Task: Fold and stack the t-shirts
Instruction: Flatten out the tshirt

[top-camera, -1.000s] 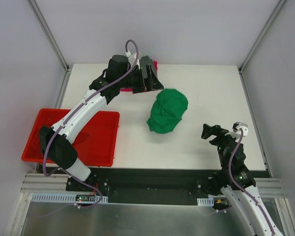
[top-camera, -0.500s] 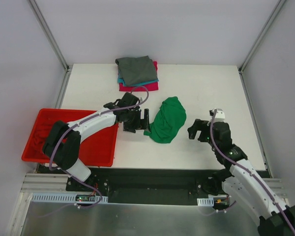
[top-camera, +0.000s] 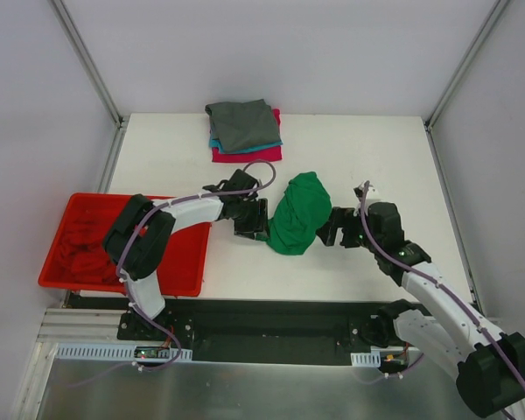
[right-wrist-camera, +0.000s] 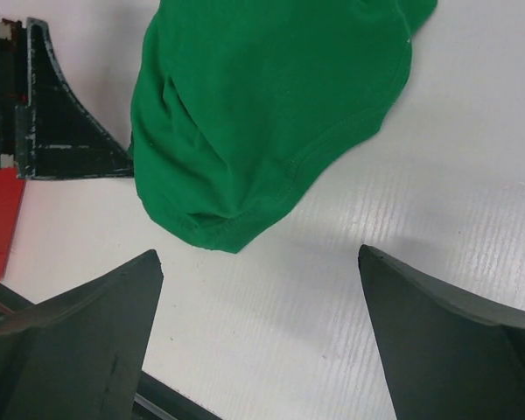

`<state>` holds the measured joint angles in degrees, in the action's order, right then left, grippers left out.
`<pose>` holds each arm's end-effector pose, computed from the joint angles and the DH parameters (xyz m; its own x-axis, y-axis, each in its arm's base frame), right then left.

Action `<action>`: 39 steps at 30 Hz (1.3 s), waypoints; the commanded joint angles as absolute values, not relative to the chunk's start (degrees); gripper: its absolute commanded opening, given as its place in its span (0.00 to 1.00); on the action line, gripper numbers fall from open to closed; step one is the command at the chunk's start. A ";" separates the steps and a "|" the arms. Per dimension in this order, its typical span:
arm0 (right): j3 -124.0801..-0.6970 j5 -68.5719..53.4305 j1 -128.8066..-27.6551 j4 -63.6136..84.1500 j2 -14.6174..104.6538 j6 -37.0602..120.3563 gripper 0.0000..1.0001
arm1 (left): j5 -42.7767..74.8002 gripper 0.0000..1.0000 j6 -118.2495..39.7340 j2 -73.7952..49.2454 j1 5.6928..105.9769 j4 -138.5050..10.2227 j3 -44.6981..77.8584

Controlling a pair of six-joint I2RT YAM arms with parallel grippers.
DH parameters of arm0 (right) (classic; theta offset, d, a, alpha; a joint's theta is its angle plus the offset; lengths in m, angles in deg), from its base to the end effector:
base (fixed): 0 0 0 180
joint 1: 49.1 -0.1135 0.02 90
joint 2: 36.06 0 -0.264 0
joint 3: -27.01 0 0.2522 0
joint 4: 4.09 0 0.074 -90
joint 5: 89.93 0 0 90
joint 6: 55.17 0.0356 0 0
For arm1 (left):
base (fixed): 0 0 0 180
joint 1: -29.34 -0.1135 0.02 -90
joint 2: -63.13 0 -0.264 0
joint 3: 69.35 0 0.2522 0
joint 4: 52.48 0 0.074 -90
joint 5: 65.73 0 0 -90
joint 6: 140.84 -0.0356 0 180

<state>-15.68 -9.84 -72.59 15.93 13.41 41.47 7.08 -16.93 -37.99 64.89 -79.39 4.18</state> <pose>0.1775 0.0838 0.2352 -0.4724 -0.0811 -0.8776 -0.4821 0.8573 0.1803 0.2845 -0.2162 0.1678 -0.9375 0.0149 -0.3477 0.2073 0.8263 -0.5236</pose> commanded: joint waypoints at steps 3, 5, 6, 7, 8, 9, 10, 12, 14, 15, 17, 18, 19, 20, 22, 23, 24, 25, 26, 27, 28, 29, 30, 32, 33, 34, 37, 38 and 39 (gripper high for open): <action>-15.41 -11.09 -72.39 14.33 10.52 41.78 0.97 | 11.26 0.45 -19.02 -45.31 64.84 -77.75 15.24; -15.67 -10.48 -72.40 15.55 9.56 41.52 0.97 | 10.83 0.37 -18.76 -47.43 65.02 -78.11 16.21; -15.67 -9.87 -72.39 16.00 9.03 41.25 0.97 | 10.91 0.31 -18.41 -48.48 65.11 -78.02 16.74; -15.58 -9.17 -72.48 16.52 8.50 40.99 0.97 | 11.09 0.23 -18.49 -49.71 65.28 -78.54 17.35; -15.41 -8.55 -72.40 16.70 7.98 40.81 0.97 | 11.09 0.09 -18.49 -50.59 65.37 -78.98 17.88; -15.23 -8.02 -72.39 16.79 7.36 40.81 0.97 | 10.65 0.00 -18.49 -50.86 65.46 -79.08 17.71; -14.97 -7.67 -72.48 16.79 6.75 40.72 0.97 | 10.65 0.00 -18.32 -50.78 65.46 -78.99 17.36; -14.88 -6.70 -72.48 16.79 6.48 40.46 0.97 | 11.87 0.00 -18.14 -49.20 65.55 -78.99 16.05; -15.32 -5.39 -72.48 16.79 7.26 40.20 0.96 | 13.63 0.00 -18.14 -46.14 65.55 -78.99 14.12; -15.75 -4.51 -72.40 16.79 8.05 40.19 0.96 | 14.25 0.00 -18.14 -44.03 65.55 -78.99 12.80; -17.33 -1.09 -72.39 17.14 11.12 40.72 0.96 | 15.65 0.00 -17.62 -39.90 65.63 -78.99 10.08; -18.56 1.62 -72.31 17.84 13.57 41.16 0.97 | 16.44 0.00 -17.27 -38.14 65.63 -78.81 8.59; -20.40 3.74 -72.39 19.15 16.21 41.60 0.98 | 16.97 0.00 -16.65 -36.12 65.72 -78.55 7.09; -22.16 5.15 -72.39 20.56 18.76 41.60 0.99 | 17.24 0.00 -16.21 -34.36 65.72 -78.29 5.60; -26.02 7.70 -72.13 22.41 24.20 41.08 0.94 | 18.20 0.00 -15.16 -31.63 65.81 -77.94 2.43; -27.52 8.24 -72.04 23.03 27.19 40.64 0.92 | 19.43 0.00 -14.54 -30.48 65.98 -78.02 1.11; -29.36 7.03 -71.78 23.21 30.09 39.59 0.89 | 21.53 0.00 -13.58 -29.17 66.25 -78.02 -0.03; -30.77 4.40 -71.69 22.95 32.47 37.75 0.87 | 23.20 0.00 -12.70 -27.76 66.51 -78.02 -1.26; -32.44 1.24 -71.69 22.60 35.28 35.30 0.85 | 23.91 0.00 -12.00 -27.23 66.69 -77.94 -2.14; -34.02 -3.40 -71.69 22.33 37.48 32.31 0.82 | 23.92 0.00 -11.64 -26.70 66.69 -77.93 -2.59; -35.17 -6.06 -71.60 21.72 39.94 30.11 0.81 | 23.92 0.00 -11.46 -26.52 66.78 -77.93 -2.76; -36.40 -8.17 -71.69 21.10 42.31 28.78 0.81 | 23.92 0.00 -11.38 -26.43 66.86 -77.93 -2.85; -37.28 -9.58 -71.69 20.40 44.86 27.55 0.79 | 23.92 0.00 -11.11 -26.43 66.86 -77.93 -2.77; -39.30 -12.13 -71.69 20.04 48.56 26.14 0.75 | 23.92 0.00 -10.76 -26.52 66.86 -77.93 -2.68; -39.83 -13.71 -71.60 19.96 49.62 25.61 0.75 | 23.92 0.00 -10.67 -26.69 66.95 -77.93 -2.59; -40.28 -15.47 -71.69 19.43 50.85 25.43 0.74 | 23.92 0.00 -10.67 -26.78 66.95 -77.93 -2.50; -40.89 -17.51 -71.69 15.49 53.84 24.29 0.65 | 23.92 0.00 -10.85 -27.66 67.04 -77.93 -2.07; -41.33 -17.59 -71.52 15.04 54.81 24.11 0.57 | 23.92 0.00 -10.85 -28.01 67.04 -77.93 -1.89; -42.12 -18.20 -71.43 14.86 55.77 23.68 0.52 | 23.92 0.00 -10.93 -28.10 67.04 -78.02 -1.71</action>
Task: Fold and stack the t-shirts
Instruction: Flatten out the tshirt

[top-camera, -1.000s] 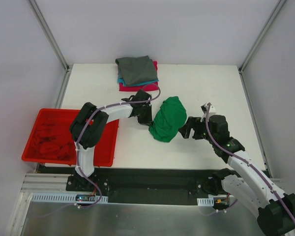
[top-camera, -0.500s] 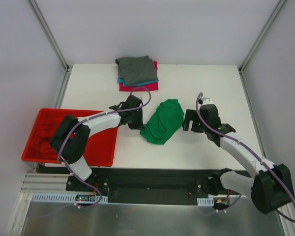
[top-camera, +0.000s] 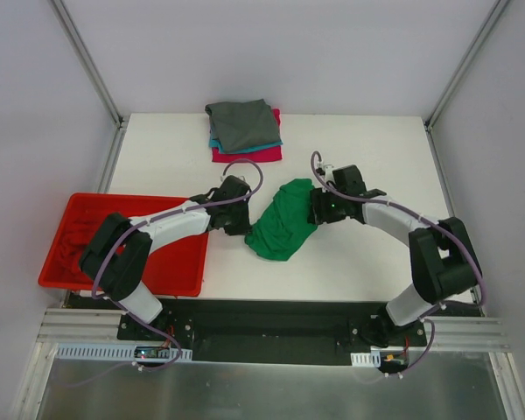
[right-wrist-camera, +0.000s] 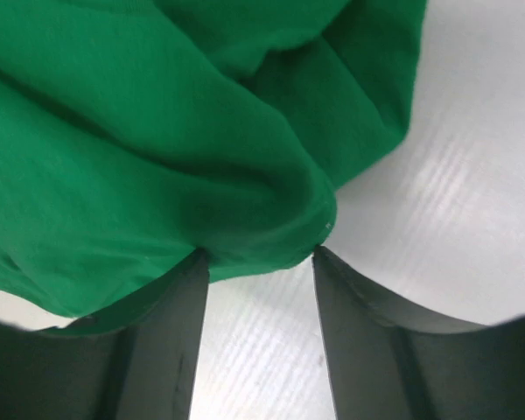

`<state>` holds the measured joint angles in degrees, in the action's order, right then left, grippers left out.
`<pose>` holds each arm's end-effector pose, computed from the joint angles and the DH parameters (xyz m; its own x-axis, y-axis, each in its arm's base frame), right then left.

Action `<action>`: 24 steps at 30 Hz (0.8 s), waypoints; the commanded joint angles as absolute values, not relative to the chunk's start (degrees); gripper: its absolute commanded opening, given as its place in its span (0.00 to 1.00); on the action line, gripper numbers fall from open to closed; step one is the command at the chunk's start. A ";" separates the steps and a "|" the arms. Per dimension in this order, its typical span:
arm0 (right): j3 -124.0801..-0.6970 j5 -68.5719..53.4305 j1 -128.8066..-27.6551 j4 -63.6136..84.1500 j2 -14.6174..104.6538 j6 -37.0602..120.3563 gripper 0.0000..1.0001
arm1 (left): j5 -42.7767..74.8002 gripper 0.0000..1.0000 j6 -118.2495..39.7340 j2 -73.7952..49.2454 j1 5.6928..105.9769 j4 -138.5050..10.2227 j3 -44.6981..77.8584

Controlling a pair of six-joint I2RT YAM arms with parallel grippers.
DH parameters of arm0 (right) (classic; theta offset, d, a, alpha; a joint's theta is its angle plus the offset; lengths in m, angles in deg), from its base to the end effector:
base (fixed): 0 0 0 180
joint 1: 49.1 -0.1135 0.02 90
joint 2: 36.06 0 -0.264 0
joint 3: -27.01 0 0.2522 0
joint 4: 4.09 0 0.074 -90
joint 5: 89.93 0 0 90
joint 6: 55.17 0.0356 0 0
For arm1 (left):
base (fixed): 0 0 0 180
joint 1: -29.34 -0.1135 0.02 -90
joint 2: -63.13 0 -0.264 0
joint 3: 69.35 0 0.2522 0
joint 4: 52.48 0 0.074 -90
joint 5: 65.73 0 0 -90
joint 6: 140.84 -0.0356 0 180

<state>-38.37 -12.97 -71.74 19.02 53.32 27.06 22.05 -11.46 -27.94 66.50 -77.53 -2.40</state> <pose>0.2936 0.1312 0.1953 -0.6001 -0.3930 -0.6967 -0.6034 0.7942 0.0718 0.2596 -0.1985 0.1915 -0.8619 -0.1423 -0.4868 0.0996 0.8937 -0.4375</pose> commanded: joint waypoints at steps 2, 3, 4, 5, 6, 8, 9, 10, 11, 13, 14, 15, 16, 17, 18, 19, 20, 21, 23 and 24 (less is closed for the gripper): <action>-43.44 -20.58 -71.34 14.51 57.44 22.45 0.52 | 23.92 0.00 -10.94 -28.19 67.04 -77.94 -1.54; -44.23 -21.28 -71.25 14.59 58.32 21.92 0.53 | 23.92 0.00 -10.85 -28.27 67.04 -78.02 -1.54; -44.84 -21.90 -71.25 14.59 59.38 21.39 0.53 | 23.92 0.00 -10.67 -28.36 67.04 -78.02 -1.54; -45.29 -21.90 -71.08 14.59 60.00 21.82 0.49 | 23.92 0.00 -10.58 -28.28 67.04 -78.02 -1.54; -45.55 -22.69 -70.99 14.51 60.35 22.09 0.35 | 23.92 0.00 -10.58 -28.28 67.04 -78.02 -1.45; -45.47 -23.66 -71.08 14.42 59.66 23.22 0.13 | 25.40 0.00 -10.58 -28.10 67.04 -78.02 -1.45; -44.94 -23.92 -70.99 14.24 58.87 23.32 0.01 | 25.68 0.00 -10.76 -27.84 67.04 -78.02 -1.45; -44.33 -23.58 -70.99 14.07 57.29 23.23 0.01 | 25.94 0.00 -11.02 -27.49 67.04 -78.02 -1.27; -43.19 -22.62 -70.99 13.11 55.54 23.49 0.01 | 26.38 0.00 -11.11 -27.05 67.04 -78.20 -1.01; -41.43 -21.20 -70.99 12.57 51.41 23.93 0.01 | 27.34 0.00 -11.72 -25.64 66.95 -78.37 -0.40; -40.64 -20.68 -70.99 12.57 49.21 24.28 0.01 | 27.78 0.00 -12.34 -24.86 67.04 -78.81 0.30; -40.02 -20.15 -71.08 12.49 46.58 24.72 0.01 | 28.05 0.00 -12.69 -24.06 66.95 -79.07 1.27; -39.93 -19.80 -71.08 13.53 43.77 24.99 0.01 | 28.14 0.00 -13.39 -22.93 67.04 -79.42 2.23; -40.28 -20.14 -70.99 16.06 41.57 24.99 0.01 | 28.23 0.00 -13.66 -21.61 67.04 -79.78 3.46; -41.24 -20.58 -71.08 18.35 39.02 24.99 0.01 | 28.14 0.00 -14.01 -20.38 66.95 -79.87 5.30; -42.38 -20.32 -70.99 20.46 36.82 25.69 0.01 | 27.53 0.00 -14.62 -18.45 67.04 -79.95 6.71; -43.52 -19.97 -70.99 22.57 34.45 25.87 0.01 | 26.74 0.00 -15.50 -17.56 67.04 -80.04 8.64; -45.27 -20.06 -70.99 25.29 32.16 25.52 0.01 | 26.39 0.00 -16.46 -15.99 67.04 -80.13 10.40; -48.61 -18.92 -70.99 29.17 27.86 25.78 0.01 | 27.08 0.00 -18.66 -12.91 67.04 -80.48 14.96; -50.54 -17.87 -71.08 31.27 25.05 25.78 0.01 | 27.96 0.00 -19.80 -10.81 67.04 -80.83 17.08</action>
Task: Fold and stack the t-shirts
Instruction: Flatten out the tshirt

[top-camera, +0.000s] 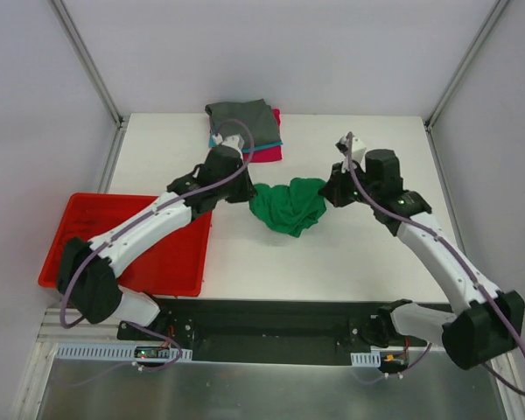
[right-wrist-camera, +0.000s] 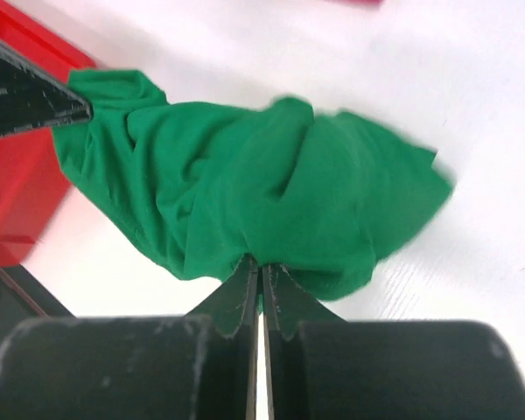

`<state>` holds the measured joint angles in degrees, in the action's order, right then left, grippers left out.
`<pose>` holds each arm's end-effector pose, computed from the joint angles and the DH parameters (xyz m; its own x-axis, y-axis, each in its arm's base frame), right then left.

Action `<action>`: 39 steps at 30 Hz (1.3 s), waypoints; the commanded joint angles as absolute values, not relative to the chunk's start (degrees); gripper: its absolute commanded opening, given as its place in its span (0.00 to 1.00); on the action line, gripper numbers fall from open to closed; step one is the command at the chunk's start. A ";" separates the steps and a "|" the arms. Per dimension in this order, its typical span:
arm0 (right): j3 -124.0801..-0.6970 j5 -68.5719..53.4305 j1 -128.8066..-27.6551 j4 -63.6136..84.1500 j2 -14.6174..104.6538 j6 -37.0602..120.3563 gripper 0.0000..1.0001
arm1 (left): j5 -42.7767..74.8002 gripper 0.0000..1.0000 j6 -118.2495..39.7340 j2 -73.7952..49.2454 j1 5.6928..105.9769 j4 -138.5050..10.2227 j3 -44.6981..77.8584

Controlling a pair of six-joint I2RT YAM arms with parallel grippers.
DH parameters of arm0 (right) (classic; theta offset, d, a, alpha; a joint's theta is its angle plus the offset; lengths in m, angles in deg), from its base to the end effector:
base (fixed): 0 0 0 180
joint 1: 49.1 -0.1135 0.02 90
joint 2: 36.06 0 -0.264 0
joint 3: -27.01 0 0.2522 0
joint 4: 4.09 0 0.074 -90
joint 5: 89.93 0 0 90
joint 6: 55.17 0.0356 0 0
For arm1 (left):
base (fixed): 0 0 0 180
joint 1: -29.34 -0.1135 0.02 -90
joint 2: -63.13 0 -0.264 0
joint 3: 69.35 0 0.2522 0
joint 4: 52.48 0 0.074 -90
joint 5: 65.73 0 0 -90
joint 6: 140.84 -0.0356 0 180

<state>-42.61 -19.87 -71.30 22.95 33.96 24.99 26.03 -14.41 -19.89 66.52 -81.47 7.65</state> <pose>0.2522 0.1160 0.3103 -0.3118 -0.3008 -0.9013 -0.6990 0.7151 0.0032 0.2624 -0.1976 0.2862 -0.7146 -0.2030 -0.6695 0.1984 0.8589 -0.4722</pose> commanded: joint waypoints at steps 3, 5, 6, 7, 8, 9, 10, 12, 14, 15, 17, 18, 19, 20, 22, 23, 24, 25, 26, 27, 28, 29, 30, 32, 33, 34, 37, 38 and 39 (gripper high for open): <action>-58.18 -16.63 -71.08 36.64 19.85 24.82 0.01 | 28.23 0.00 -23.58 -6.67 67.04 -81.27 24.02; -63.37 -18.73 -70.99 39.54 17.38 23.41 0.01 | 27.62 0.00 -25.43 -5.17 67.13 -81.97 28.59; -65.66 -20.13 -71.08 40.77 16.50 23.06 0.01 | 27.00 0.00 -26.22 -4.55 67.13 -82.24 30.79; -67.94 -21.45 -71.08 41.48 15.63 23.06 0.01 | 26.39 0.00 -26.66 -4.02 67.13 -82.41 32.55; -69.97 -22.59 -70.99 41.66 14.92 23.32 0.01 | 25.08 0.00 -27.36 -3.76 67.13 -82.42 34.39; -71.55 -23.65 -71.08 41.67 14.39 23.58 0.01 | 24.37 0.00 -27.98 -3.49 67.13 -82.50 36.33; -73.48 -24.88 -71.08 41.40 14.13 23.15 0.01 | 21.84 0.00 -28.51 -3.49 67.13 -82.42 38.00; -77.78 -26.38 -71.08 41.75 14.30 23.41 0.01 | 19.10 0.00 -30.00 -3.75 67.13 -82.42 41.69; -82.10 -29.54 -70.99 42.98 15.17 23.58 0.01 | 16.81 0.00 -31.50 -4.45 67.13 -82.85 45.55; -84.20 -30.33 -70.99 43.33 15.61 24.11 0.01 | 16.19 0.00 -31.85 -4.89 67.04 -83.29 47.66; -87.20 -30.08 -70.99 43.60 16.67 24.03 0.01 | 16.80 0.00 -32.47 -5.95 67.13 -84.00 50.66; -88.78 -29.03 -70.99 44.21 17.19 23.67 0.01 | 18.28 0.00 -32.47 -6.47 67.13 -84.26 51.54; -90.27 -27.46 -71.08 45.34 18.24 22.54 0.01 | 20.12 0.00 -32.56 -7.09 67.13 -84.52 52.51; -92.12 -25.35 -70.99 46.49 19.47 21.14 0.00 | 21.62 0.00 -33.17 -7.79 67.13 -84.44 53.04; -95.02 -19.74 -70.99 48.07 22.11 19.90 0.00 | 23.91 0.00 -34.40 -10.16 67.13 -84.44 54.27; -96.17 -17.79 -70.99 49.13 23.95 18.76 0.00 | 25.84 0.00 -34.92 -11.74 67.13 -84.44 54.88; -97.05 -15.94 -70.90 50.01 25.62 17.53 0.00 | 26.90 0.00 -35.80 -13.67 66.95 -84.53 56.19; -97.75 -12.79 -70.99 50.36 27.38 16.65 0.00 | 28.82 0.00 -35.81 -15.60 66.95 -85.05 57.51; -98.11 -10.50 -70.90 50.71 28.96 15.51 0.00 | 29.89 0.00 -36.16 -18.05 66.52 -85.66 59.61; -98.55 -8.30 -70.55 50.54 30.72 14.11 0.00 | 29.90 0.00 -36.25 -20.52 65.73 -86.28 62.07; -99.51 -5.50 -70.20 50.63 32.56 13.22 0.00 | 29.81 0.00 -35.20 -23.50 64.42 -87.15 64.53; -100.56 -3.90 -69.50 50.63 34.15 11.47 0.00 | 28.68 0.00 -33.97 -26.66 63.01 -88.21 67.69; -102.14 -1.19 -68.97 50.80 36.08 9.63 0.00 | 26.67 0.00 -32.92 -29.39 61.17 -89.17 70.59; -107.31 3.83 -67.22 52.29 40.12 6.11 0.00 | 21.32 0.00 -29.76 -34.93 57.65 -89.62 77.09; -110.21 4.46 -66.34 52.73 42.23 5.31 0.00 | 17.28 0.00 -27.92 -37.74 55.90 -89.54 80.17; -113.02 4.03 -64.94 53.61 43.81 5.13 0.01 | 12.72 0.00 -26.07 -40.64 54.66 -89.19 83.94; -121.12 1.48 -62.29 54.32 47.25 3.90 0.00 | 3.64 0.00 -19.83 -47.86 53.24 -84.55 95.37; -123.14 1.39 -61.68 54.15 47.52 2.85 0.00 | 1.27 0.00 -17.64 -48.66 53.24 -81.92 95.41; -124.64 1.82 -61.41 53.97 47.43 2.15 0.00 | -0.76 0.00 -16.40 -48.67 53.24 -78.50 94.45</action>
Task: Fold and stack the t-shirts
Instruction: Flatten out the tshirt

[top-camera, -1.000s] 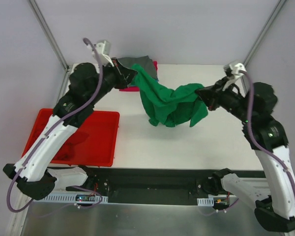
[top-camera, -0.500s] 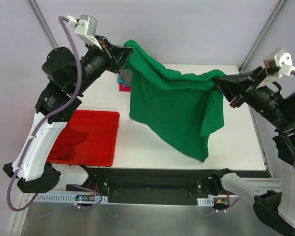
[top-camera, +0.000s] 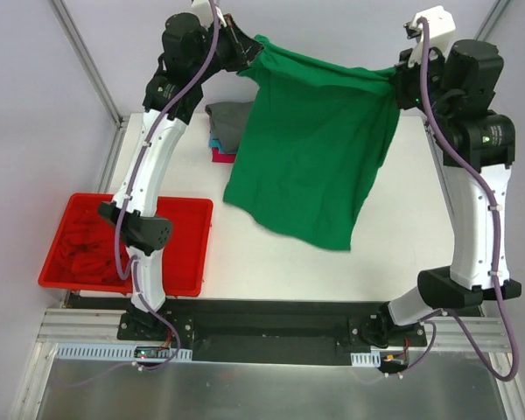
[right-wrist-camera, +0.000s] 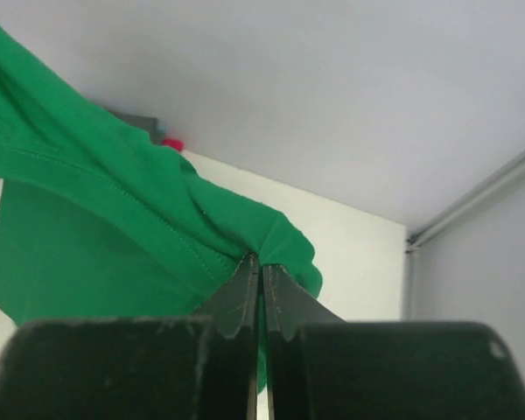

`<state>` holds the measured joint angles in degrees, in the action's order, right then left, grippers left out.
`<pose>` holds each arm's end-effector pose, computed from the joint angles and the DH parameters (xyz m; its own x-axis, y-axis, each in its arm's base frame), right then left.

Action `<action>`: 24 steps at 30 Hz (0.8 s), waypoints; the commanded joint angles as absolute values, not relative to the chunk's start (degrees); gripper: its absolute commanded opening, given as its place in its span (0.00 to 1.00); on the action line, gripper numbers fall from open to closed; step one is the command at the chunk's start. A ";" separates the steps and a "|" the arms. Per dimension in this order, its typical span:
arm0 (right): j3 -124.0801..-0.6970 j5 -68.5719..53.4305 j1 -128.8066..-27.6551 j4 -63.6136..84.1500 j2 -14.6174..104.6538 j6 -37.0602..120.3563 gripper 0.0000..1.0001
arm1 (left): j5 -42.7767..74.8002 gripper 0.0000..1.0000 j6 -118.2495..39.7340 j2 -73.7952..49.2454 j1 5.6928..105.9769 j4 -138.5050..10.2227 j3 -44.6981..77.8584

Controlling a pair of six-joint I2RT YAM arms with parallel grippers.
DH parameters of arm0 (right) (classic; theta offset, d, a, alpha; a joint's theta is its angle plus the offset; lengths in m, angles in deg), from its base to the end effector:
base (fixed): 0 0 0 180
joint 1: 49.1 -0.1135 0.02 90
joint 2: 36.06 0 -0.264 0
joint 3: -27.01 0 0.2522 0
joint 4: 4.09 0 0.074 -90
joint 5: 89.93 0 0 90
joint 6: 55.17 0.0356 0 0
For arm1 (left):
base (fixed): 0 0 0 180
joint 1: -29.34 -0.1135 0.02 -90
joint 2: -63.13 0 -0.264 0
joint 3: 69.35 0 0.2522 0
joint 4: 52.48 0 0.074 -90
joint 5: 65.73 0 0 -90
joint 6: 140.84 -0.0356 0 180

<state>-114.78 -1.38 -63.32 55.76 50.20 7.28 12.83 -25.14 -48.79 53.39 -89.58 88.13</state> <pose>0.2468 0.0635 0.5766 0.0602 -0.4617 -0.8850 -0.2732 0.8451 -0.4595 0.3650 -0.1706 0.5545 -0.1299 -0.4075 -0.9039 0.5796 0.7085 -0.4026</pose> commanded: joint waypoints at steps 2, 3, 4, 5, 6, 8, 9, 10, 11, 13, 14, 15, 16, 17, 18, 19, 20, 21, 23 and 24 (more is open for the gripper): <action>-126.23 2.27 -61.32 55.28 46.04 0.56 0.01 | -0.69 0.00 -15.16 -47.36 53.33 -75.31 91.73; -125.02 2.18 -61.32 55.90 44.90 0.56 0.00 | -0.69 0.00 -15.33 -46.30 53.33 -74.25 89.63; -121.96 1.83 -61.41 55.90 42.71 0.38 0.00 | -0.25 0.00 -14.98 -44.90 53.33 -73.63 87.69; -117.75 1.39 -61.32 55.47 40.69 0.29 0.00 | -0.51 0.00 -15.15 -44.02 53.33 -73.11 85.58; -113.97 1.39 -61.32 54.94 38.14 0.73 0.00 | -1.12 0.00 -15.24 -43.57 53.33 -72.75 84.00; -105.45 1.39 -61.32 54.67 33.48 2.31 0.01 | -2.35 0.00 -15.76 -42.52 53.33 -72.84 80.05; -100.88 0.69 -61.32 55.37 31.02 3.44 0.01 | -3.58 0.00 -16.99 -41.99 53.24 -72.84 77.50; -96.23 -2.36 -61.41 55.90 28.82 5.28 0.01 | -3.85 0.00 -18.13 -40.77 53.24 -72.75 73.30; -92.09 -5.09 -61.41 56.95 26.28 7.83 0.02 | -3.16 0.00 -19.19 -39.54 53.15 -72.75 68.13; -81.90 -12.38 -62.46 56.97 21.09 14.14 0.01 | -0.96 0.00 -21.38 -36.12 52.63 -72.84 56.80; -74.89 -17.98 -64.03 55.13 17.85 19.66 0.01 | 0.01 0.00 -22.09 -34.53 52.10 -73.01 51.25; -67.60 -23.17 -66.05 51.72 14.94 22.50 0.01 | 1.32 0.00 -23.05 -32.60 51.49 -73.01 44.59; -61.44 -24.61 -68.76 49.07 11.87 27.23 0.02 | 2.81 0.00 -24.28 -30.93 51.14 -72.93 38.08; -54.67 -23.93 -71.84 46.61 8.97 31.71 0.02 | 5.09 0.00 -25.25 -29.26 50.78 -73.10 32.97; -48.86 -23.84 -75.43 42.85 6.85 34.72 0.02 | 7.37 0.03 -25.96 -27.59 50.35 -73.36 27.35; -42.80 -25.14 -78.69 39.76 5.18 39.36 0.05 | 8.53 0.09 -26.57 -26.53 49.82 -73.45 23.03; -38.65 -25.85 -80.90 37.30 4.90 42.62 0.12 | 9.32 0.20 -26.75 -25.73 49.20 -73.45 18.98; -35.91 -27.08 -83.27 33.70 5.50 46.14 0.19 | 9.77 0.38 -26.76 -25.38 48.59 -73.63 15.38; -33.34 -29.71 -87.05 31.30 8.83 47.05 0.42 | 11.52 0.44 -26.06 -25.29 47.62 -74.94 13.06; -34.03 -30.59 -88.38 32.43 11.02 45.66 0.63 | 11.96 0.56 -26.05 -25.20 47.36 -75.99 12.79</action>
<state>-34.85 -22.30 -82.93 43.37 7.36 36.29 6.82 -24.27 -29.40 49.02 -75.74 15.11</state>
